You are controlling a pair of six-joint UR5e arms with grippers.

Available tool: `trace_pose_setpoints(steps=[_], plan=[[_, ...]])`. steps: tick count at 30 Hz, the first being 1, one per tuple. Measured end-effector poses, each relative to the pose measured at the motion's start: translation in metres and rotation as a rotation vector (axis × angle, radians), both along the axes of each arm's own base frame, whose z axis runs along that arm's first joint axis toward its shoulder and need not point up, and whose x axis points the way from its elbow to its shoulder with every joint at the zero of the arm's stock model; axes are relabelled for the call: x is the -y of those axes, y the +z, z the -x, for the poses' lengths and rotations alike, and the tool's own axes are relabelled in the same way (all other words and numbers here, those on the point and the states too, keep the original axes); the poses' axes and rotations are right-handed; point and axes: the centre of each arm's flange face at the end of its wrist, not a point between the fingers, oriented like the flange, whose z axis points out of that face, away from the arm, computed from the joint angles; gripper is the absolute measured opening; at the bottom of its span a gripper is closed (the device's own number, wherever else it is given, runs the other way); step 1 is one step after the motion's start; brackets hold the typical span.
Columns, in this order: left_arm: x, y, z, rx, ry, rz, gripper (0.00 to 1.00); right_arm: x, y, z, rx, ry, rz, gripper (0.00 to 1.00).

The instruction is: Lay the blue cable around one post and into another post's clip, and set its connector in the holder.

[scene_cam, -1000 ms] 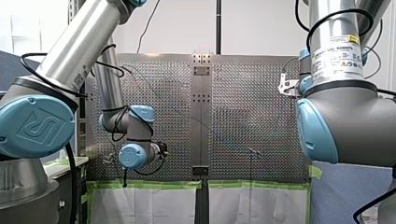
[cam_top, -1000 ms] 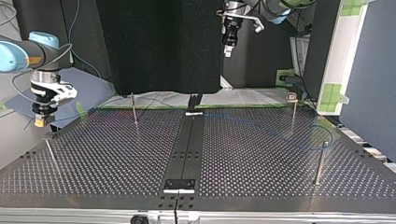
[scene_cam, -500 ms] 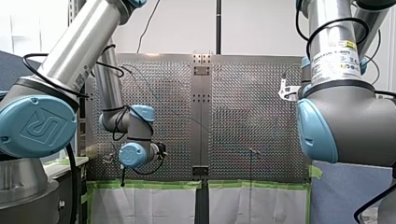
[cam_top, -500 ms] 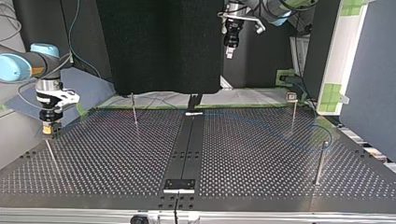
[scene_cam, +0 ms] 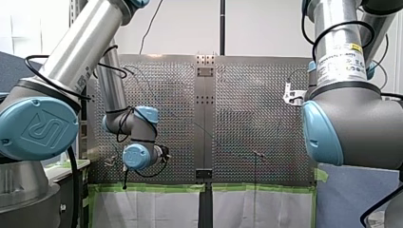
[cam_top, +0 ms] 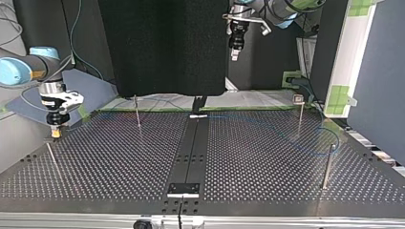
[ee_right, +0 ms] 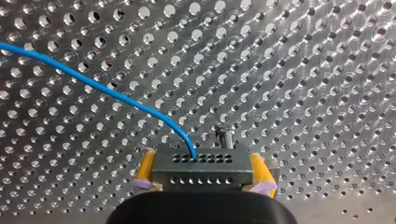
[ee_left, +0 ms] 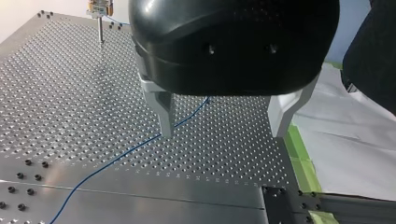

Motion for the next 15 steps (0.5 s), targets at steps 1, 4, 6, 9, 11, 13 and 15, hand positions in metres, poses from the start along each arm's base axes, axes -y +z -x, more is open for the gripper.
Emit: trace_pose_setpoints(steps=[1,4,6,9,11,13,15], plan=[[0.0,0.0,0.0,0.0,0.0,0.0,1.0,0.0,0.0,0.001,0.0,0.0,0.0,0.0],[0.0,0.0,0.0,-0.001,0.001,0.0,1.0,0.001,0.0,0.004,0.001,-0.003,0.0,0.0],[0.0,0.0,0.0,-0.001,0.002,0.0,1.0,0.002,0.001,0.007,0.001,-0.007,-0.001,0.0],[-0.001,0.0,-0.001,-0.001,0.003,0.0,1.0,0.003,0.001,0.013,0.001,-0.012,-0.001,0.0],[-0.001,0.0,-0.001,-0.001,0.004,0.0,1.0,0.005,0.002,0.016,0.002,-0.013,0.001,0.0],[-0.001,0.0,-0.001,-0.001,0.006,0.0,1.0,0.006,0.004,0.019,0.002,-0.011,0.003,0.0],[-0.002,0.0,-0.001,-0.001,0.007,-0.001,1.0,0.007,0.005,0.021,0.002,-0.007,0.005,0.0]])
